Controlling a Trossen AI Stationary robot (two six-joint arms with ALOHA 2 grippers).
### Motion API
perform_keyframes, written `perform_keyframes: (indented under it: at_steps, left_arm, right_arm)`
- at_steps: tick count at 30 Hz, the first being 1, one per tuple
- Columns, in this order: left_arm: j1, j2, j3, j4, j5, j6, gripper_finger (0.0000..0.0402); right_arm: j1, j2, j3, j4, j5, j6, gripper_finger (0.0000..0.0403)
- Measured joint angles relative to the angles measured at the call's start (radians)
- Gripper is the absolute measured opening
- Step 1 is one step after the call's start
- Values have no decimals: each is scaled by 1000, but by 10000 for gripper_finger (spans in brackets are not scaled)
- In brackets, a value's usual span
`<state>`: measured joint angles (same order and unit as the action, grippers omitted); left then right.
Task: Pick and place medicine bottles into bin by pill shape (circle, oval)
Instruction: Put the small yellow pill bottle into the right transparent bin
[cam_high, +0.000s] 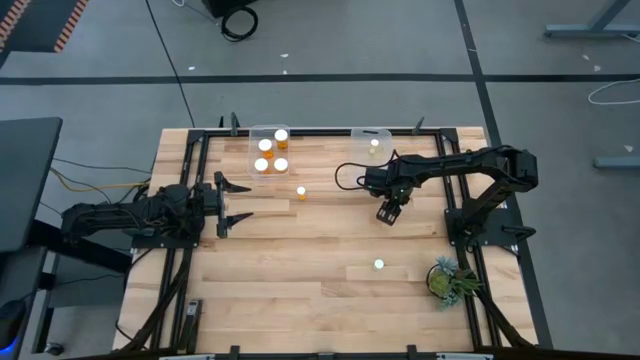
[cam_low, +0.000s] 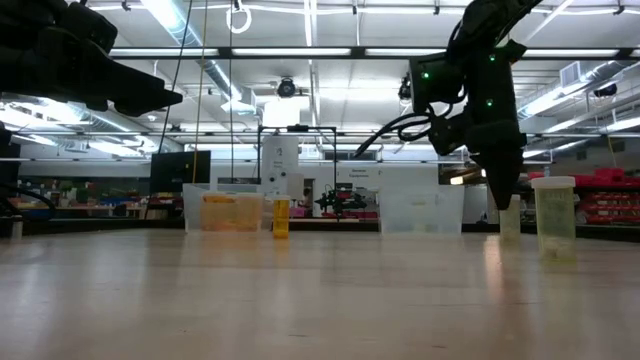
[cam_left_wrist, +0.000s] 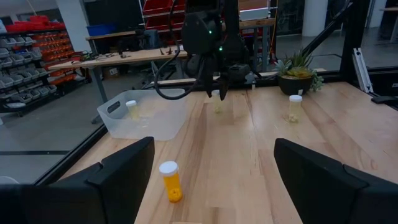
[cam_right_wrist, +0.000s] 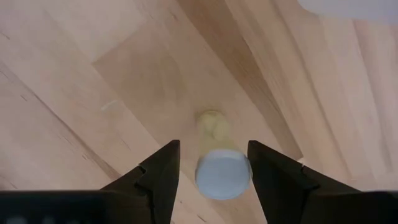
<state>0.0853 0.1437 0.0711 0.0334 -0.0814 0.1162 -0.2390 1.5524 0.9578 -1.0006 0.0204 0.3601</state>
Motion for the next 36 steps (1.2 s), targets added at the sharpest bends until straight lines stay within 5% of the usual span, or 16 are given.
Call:
perform_keyframes:
  at_steps: [23, 36]
  left_arm:
    - [0, 0, 0, 0, 0, 0, 341]
    - [0, 0, 0, 0, 0, 0, 341]
  right_arm:
    - [0, 1, 7, -61, -3, -40, 133]
    - [0, 1, 263, -206, 76, -50, 134]
